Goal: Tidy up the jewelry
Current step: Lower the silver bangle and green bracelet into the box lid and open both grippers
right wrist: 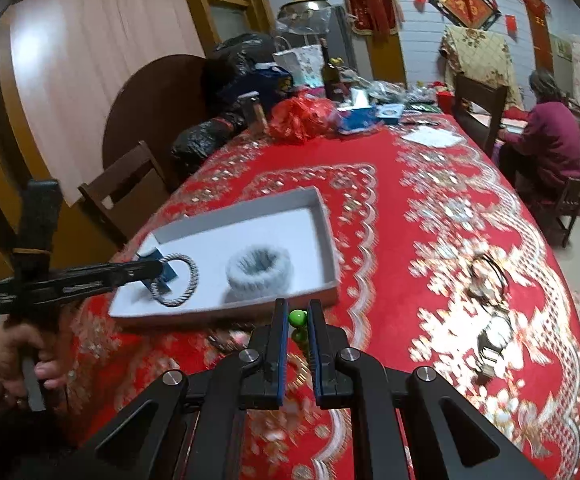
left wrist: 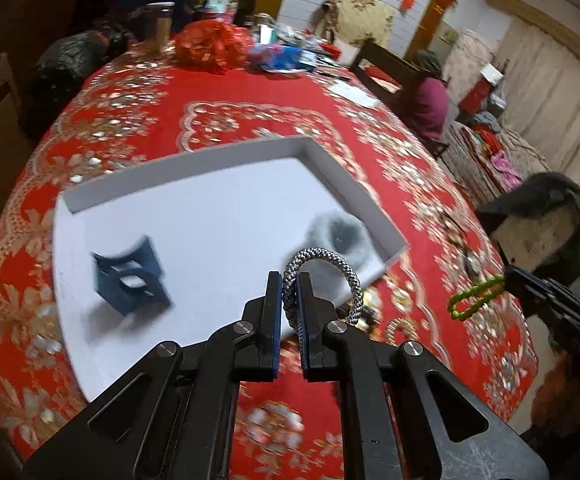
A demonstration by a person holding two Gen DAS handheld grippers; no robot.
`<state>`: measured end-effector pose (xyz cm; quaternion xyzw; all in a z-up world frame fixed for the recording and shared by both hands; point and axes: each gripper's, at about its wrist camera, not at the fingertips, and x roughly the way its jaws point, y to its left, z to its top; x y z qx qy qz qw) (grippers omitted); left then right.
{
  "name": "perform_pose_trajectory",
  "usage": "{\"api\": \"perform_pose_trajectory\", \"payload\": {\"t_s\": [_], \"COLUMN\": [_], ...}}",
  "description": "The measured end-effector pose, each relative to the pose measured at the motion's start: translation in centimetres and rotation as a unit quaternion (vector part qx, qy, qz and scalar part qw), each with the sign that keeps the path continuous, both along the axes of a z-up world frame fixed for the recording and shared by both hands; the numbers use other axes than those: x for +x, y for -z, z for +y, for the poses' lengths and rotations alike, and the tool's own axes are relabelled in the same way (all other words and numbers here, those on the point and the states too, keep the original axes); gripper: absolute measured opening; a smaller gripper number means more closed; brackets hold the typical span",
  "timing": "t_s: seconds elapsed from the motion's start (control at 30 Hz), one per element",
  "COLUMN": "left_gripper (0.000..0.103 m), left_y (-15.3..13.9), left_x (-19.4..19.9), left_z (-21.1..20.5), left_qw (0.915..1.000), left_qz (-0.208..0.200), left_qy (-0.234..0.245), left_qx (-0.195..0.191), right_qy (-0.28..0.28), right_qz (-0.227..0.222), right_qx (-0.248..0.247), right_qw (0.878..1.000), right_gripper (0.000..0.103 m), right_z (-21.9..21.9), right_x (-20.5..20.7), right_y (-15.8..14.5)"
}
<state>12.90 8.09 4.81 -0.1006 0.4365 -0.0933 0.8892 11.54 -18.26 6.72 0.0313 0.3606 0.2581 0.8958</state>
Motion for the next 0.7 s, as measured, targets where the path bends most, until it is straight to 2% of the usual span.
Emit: {"api": "perform_pose_trajectory", "payload": {"t_s": [0.13, 0.3, 0.57, 0.7], "left_gripper": [0.006, 0.006, 0.006, 0.006], "left_y": [-0.1, 1.5, 3.8, 4.7], "left_x": [0.9, 1.3, 1.1, 1.0], "left_z": [1.7, 2.5, 3.4, 3.2], "left_qw": [0.9998, 0.9986, 0.9939, 0.9903], "left_qz": [0.000, 0.023, 0.067, 0.084], "left_qy": [-0.021, -0.046, -0.075, -0.079], "left_qx": [0.003, 0.012, 0.045, 0.078], "right_qy": [-0.030, -0.063, -0.099, -0.105], "right_qz": [-0.007, -0.003, 0.033, 0.056], "right_qx": [0.002, 0.004, 0.024, 0.010], "right_qw": [1.000, 0.998, 0.994, 0.993], "right_gripper": [0.009, 0.009, 0.009, 0.009], "right_z": [3.0, 7.2, 13.2, 14.9], "right_x": [1.4, 3.3, 5.7, 7.1], "right_y": [-1.6, -1.9, 0.8, 3.0]}}
